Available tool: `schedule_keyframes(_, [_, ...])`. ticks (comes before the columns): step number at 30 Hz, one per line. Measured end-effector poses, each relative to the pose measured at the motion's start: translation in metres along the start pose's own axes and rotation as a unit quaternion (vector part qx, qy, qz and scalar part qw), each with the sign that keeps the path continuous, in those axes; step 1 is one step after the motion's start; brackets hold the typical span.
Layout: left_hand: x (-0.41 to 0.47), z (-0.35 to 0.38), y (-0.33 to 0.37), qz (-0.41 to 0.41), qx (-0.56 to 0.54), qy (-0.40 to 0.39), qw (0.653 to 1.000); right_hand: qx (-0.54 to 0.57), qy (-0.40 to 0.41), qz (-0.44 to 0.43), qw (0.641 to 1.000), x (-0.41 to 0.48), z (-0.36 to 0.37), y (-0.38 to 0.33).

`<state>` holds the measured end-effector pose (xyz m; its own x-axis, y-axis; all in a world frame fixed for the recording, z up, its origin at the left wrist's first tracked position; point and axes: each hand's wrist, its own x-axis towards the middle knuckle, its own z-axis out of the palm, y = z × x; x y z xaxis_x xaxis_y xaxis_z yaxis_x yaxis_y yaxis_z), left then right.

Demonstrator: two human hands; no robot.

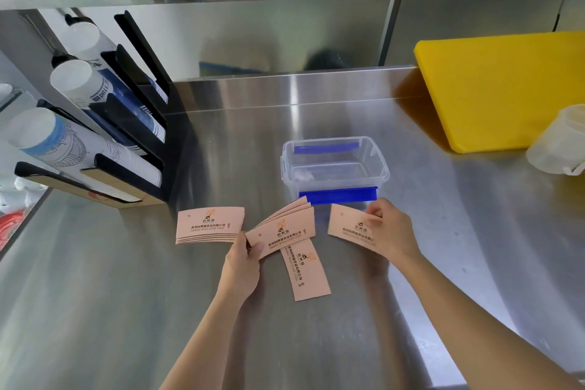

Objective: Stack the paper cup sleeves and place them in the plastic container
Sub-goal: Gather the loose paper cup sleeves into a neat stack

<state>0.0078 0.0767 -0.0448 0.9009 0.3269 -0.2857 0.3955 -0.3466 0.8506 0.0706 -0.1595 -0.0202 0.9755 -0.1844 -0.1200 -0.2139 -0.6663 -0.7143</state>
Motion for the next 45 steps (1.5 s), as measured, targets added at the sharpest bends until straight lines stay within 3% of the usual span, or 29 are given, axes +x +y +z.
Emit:
schedule_keyframes(3, [0.004,-0.001,-0.002,-0.006,-0.01,-0.012,1.0,0.047,-0.052,-0.1,0.993,-0.011,-0.003,-0.009])
schedule_keyframes(7, [0.006,-0.002,-0.003,-0.008,0.004,-0.022,1.0,-0.028,-0.127,-0.209,0.969,-0.02,0.006,-0.024])
schedule_keyframes(12, [0.002,-0.003,-0.002,0.042,0.061,-0.094,0.993,-0.091,-0.136,-0.269,0.949,-0.028,0.03,-0.035])
schedule_keyframes(19, [-0.004,-0.014,-0.003,0.05,0.062,-0.17,0.982,-0.099,-0.114,-0.31,0.939,-0.038,0.053,-0.033])
schedule_keyframes(22, [-0.007,-0.013,-0.002,0.066,0.072,-0.16,0.982,-0.085,-0.12,-0.289,0.946,-0.036,0.057,-0.033])
schedule_keyframes(24, [-0.006,-0.011,-0.002,0.081,0.093,-0.126,0.984,-0.105,-0.072,-0.335,0.934,-0.035,0.061,-0.031])
schedule_keyframes(26, [-0.006,-0.009,-0.002,0.097,0.1,-0.085,0.987,-0.101,0.036,-0.369,0.923,-0.034,0.063,-0.027])
schedule_keyframes(29, [-0.007,-0.009,-0.004,0.086,0.083,-0.025,0.993,-0.063,0.095,-0.278,0.954,-0.033,0.058,-0.022])
schedule_keyframes(31, [-0.007,-0.012,-0.006,0.055,0.057,0.006,0.997,-0.116,0.05,-0.182,0.975,-0.031,0.058,-0.016])
schedule_keyframes(34, [-0.008,-0.014,-0.009,0.027,0.033,0.029,0.999,-0.243,-0.047,-0.092,0.965,-0.04,0.065,-0.009])
schedule_keyframes(39, [-0.008,-0.012,-0.01,0.01,0.022,0.039,0.999,-0.337,-0.149,-0.114,0.923,-0.051,0.069,-0.019])
schedule_keyframes(45, [-0.008,-0.014,-0.01,-0.003,0.013,0.04,0.999,-0.207,-0.244,-0.054,0.946,-0.036,0.053,-0.026])
